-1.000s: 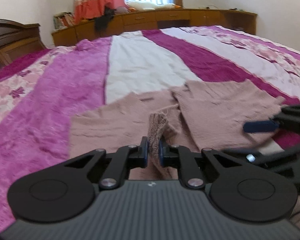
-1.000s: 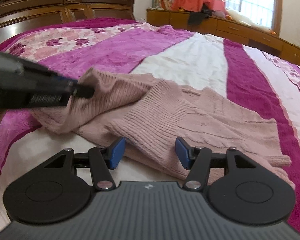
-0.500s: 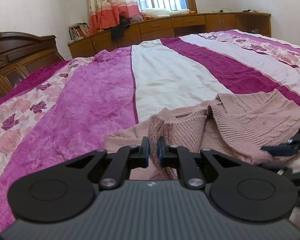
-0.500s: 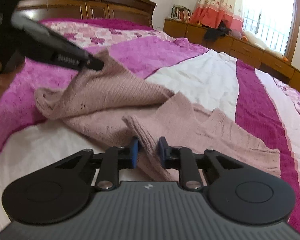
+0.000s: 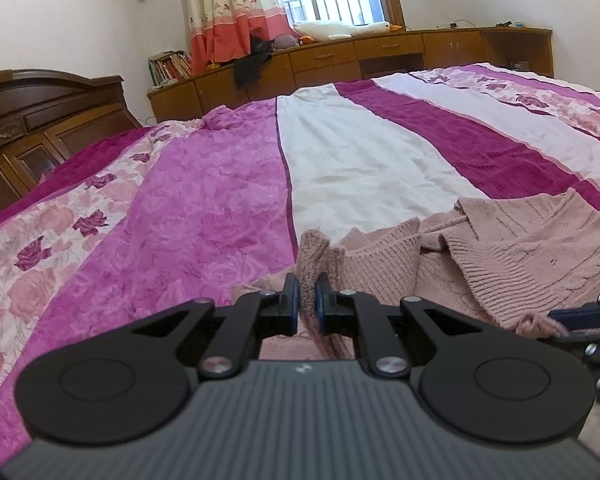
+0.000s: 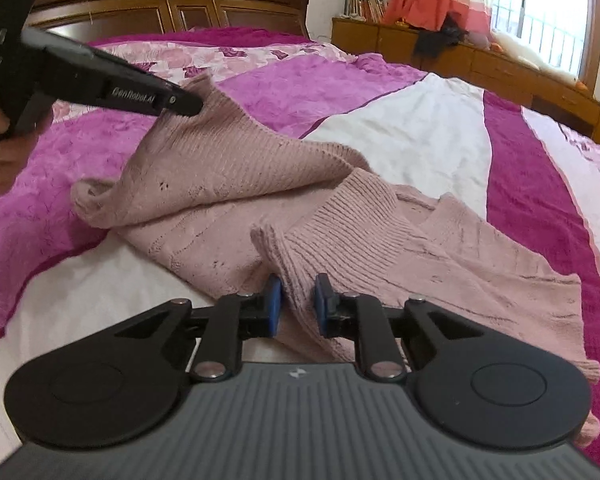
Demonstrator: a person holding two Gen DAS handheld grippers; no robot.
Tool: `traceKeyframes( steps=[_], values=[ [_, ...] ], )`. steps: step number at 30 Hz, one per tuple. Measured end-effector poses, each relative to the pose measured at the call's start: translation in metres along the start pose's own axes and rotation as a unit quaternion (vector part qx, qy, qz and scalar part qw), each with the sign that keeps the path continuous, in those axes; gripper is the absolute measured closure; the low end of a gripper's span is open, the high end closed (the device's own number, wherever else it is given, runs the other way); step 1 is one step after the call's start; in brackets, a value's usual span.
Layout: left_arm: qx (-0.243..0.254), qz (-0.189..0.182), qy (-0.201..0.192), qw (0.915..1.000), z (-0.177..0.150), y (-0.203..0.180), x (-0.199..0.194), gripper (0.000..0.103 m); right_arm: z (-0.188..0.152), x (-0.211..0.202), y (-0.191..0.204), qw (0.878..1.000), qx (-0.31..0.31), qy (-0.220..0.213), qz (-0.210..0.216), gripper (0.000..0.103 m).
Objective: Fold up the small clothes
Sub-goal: 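Grasp the same cardigan edge with the right gripper beside the left gripper, then lift the edge with both grippers and fold it across the cardigan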
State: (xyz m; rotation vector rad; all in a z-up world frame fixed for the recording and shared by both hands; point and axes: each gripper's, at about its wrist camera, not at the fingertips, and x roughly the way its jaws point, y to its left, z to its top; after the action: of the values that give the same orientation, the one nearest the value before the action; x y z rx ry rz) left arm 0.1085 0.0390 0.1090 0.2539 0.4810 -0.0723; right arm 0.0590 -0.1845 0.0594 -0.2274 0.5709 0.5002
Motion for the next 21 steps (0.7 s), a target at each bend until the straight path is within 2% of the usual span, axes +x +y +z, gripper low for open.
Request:
traceKeyframes(
  steps=[1, 3, 6, 14, 17, 21],
  values=[
    [-0.001, 0.001, 0.002, 1.0000, -0.001, 0.000, 0.001, 0.093, 0.000, 0.002, 0.000, 1.000, 0.002, 0.000, -0.003, 0.084],
    [0.000, 0.002, 0.004, 1.0000, 0.000, 0.001, 0.004, 0.093, 0.004, 0.001, -0.005, 1.000, 0.005, -0.005, -0.008, 0.093],
    [0.016, 0.011, -0.003, 0.9998, 0.005, 0.004, 0.009, 0.093, 0.016, -0.008, -0.021, 0.999, 0.000, -0.026, -0.045, 0.094],
    [0.045, 0.055, -0.016, 0.9973, 0.027, 0.025, 0.042, 0.093, 0.050, -0.006, -0.116, 0.986, 0.021, -0.042, -0.159, 0.095],
    [0.055, 0.073, -0.011, 0.9957, 0.027, 0.028, 0.060, 0.093, 0.048, 0.005, -0.149, 0.980, 0.030, -0.036, -0.192, 0.095],
    [0.068, 0.083, 0.013, 0.9942, 0.015, 0.031, 0.089, 0.093, 0.034, 0.034, -0.182, 0.976, 0.035, -0.013, -0.215, 0.095]
  ],
)
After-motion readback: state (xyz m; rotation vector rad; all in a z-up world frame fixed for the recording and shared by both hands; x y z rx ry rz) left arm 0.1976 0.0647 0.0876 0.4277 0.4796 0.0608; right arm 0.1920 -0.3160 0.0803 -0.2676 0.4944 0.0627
